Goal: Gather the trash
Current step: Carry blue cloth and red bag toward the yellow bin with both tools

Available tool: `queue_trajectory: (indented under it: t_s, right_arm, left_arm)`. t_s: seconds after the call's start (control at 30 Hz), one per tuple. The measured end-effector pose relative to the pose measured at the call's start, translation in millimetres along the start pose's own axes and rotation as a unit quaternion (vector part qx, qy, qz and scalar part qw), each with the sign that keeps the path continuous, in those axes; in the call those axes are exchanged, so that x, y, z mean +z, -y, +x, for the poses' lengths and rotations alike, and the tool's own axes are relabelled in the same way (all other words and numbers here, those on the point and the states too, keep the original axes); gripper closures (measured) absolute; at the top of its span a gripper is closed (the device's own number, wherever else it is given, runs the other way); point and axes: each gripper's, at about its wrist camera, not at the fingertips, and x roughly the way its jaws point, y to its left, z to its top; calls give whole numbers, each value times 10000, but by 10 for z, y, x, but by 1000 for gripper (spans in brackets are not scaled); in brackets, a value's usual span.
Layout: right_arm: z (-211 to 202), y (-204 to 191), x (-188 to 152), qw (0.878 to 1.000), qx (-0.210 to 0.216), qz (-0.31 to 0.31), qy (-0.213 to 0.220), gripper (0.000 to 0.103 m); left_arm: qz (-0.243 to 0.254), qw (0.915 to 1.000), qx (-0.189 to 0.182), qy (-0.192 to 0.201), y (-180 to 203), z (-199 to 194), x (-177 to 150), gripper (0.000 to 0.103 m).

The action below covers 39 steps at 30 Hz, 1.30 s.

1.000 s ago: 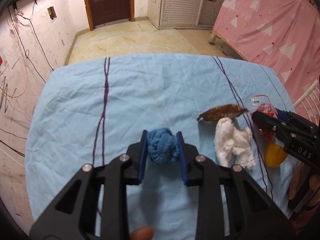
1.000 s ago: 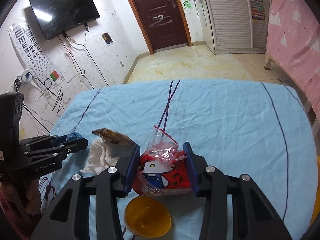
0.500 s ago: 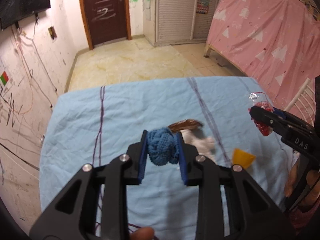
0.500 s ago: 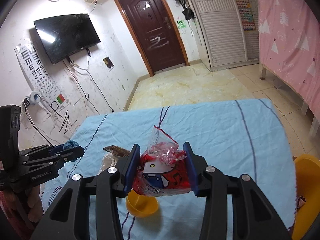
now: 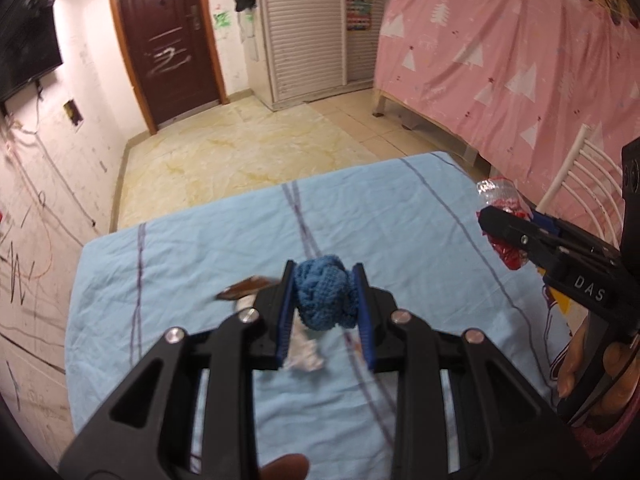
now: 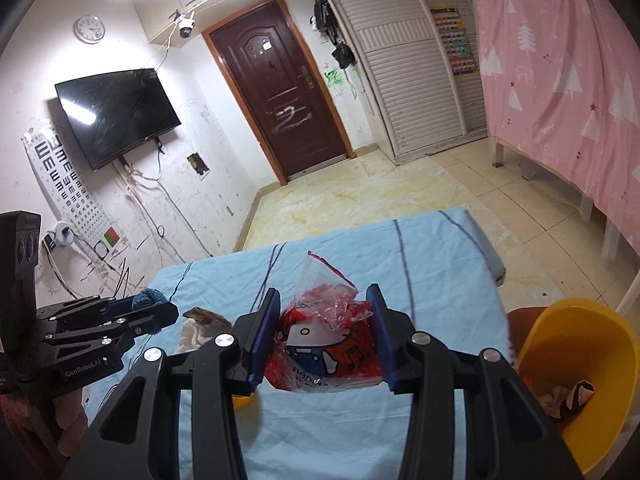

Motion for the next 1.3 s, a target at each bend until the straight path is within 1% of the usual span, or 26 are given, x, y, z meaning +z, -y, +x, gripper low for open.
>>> queue_trajectory:
  t_s: [0.33,0.63,0.73,0.87,0.93,1.1,1.3]
  right_arm:
    - [-274,494,-34,9987,-277,342,269,65]
    - [-566,954,-68,9947,-725,543,477,65]
    - [-675,1140,-77,9923,-900,641,558,65]
    - [-835,1442,-106,9873,-1102,897,704,65]
    - [-907,1585,-127,9849,-1178,1024,750,65]
    - [-1052,1851,-147,9783,-1329,1312,899,65]
    - [-1125,2109,-186,9728,-1381,1605,936,65]
  left_arm:
    - [483,9988,-97,-26,577,149,187,77]
    - [840,9961,-246,-130,1097,331,335,77]
    - [959,9944,-414,-155,1318,363,393,77]
    - [1085,9904,-821,-241,1656,431,492,77]
    - [1146,9885,-939,-297,1809,484,526,77]
    - [1348,9822,-1241,-420,2180,588,568,77]
    - [1458,9747,-1581,-607,2558,731,574,77]
